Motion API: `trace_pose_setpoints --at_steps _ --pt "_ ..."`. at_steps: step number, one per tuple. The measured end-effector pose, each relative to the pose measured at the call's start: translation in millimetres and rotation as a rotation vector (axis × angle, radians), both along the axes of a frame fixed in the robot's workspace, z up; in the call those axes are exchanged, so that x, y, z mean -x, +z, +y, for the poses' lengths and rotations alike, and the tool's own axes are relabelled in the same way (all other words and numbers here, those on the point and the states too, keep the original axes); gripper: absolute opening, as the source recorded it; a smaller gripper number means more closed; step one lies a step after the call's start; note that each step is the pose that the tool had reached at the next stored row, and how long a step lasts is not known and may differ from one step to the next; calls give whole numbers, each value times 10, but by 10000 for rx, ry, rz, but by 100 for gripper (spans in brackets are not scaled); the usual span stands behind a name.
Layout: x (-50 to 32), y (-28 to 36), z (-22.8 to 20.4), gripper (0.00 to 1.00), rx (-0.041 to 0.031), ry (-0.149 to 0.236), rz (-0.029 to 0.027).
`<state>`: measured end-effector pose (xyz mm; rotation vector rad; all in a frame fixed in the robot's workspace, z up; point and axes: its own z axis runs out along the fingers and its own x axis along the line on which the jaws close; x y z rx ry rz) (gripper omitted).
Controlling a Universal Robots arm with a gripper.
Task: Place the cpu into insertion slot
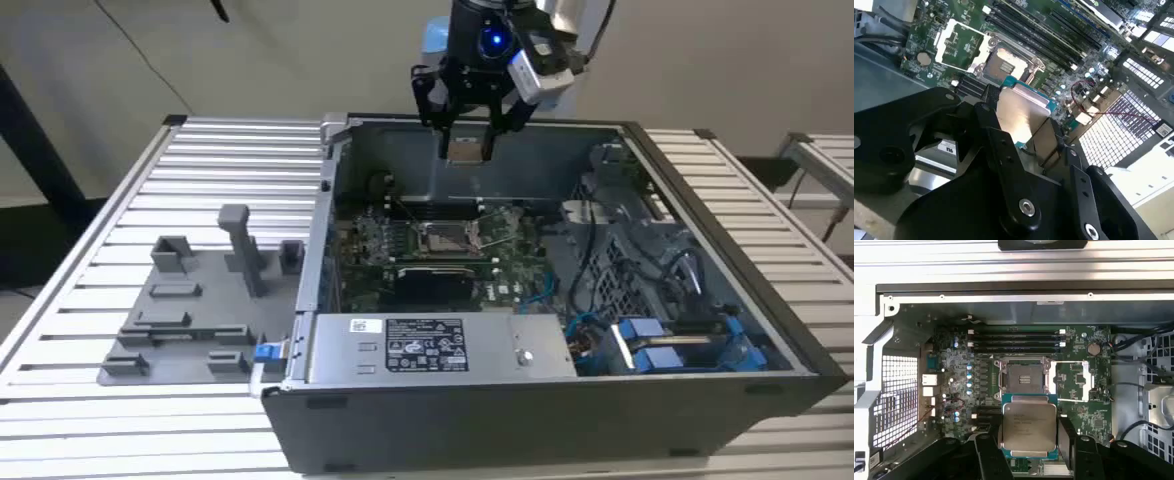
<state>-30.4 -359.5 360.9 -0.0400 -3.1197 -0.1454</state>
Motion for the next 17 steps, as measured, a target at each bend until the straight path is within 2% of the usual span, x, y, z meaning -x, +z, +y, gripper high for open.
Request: trace_pose_setpoints --at_steps 14,17 --pt "0 0 0 54 -10 -9 3" --pt "0 -1 0 54 -9 -179 23"
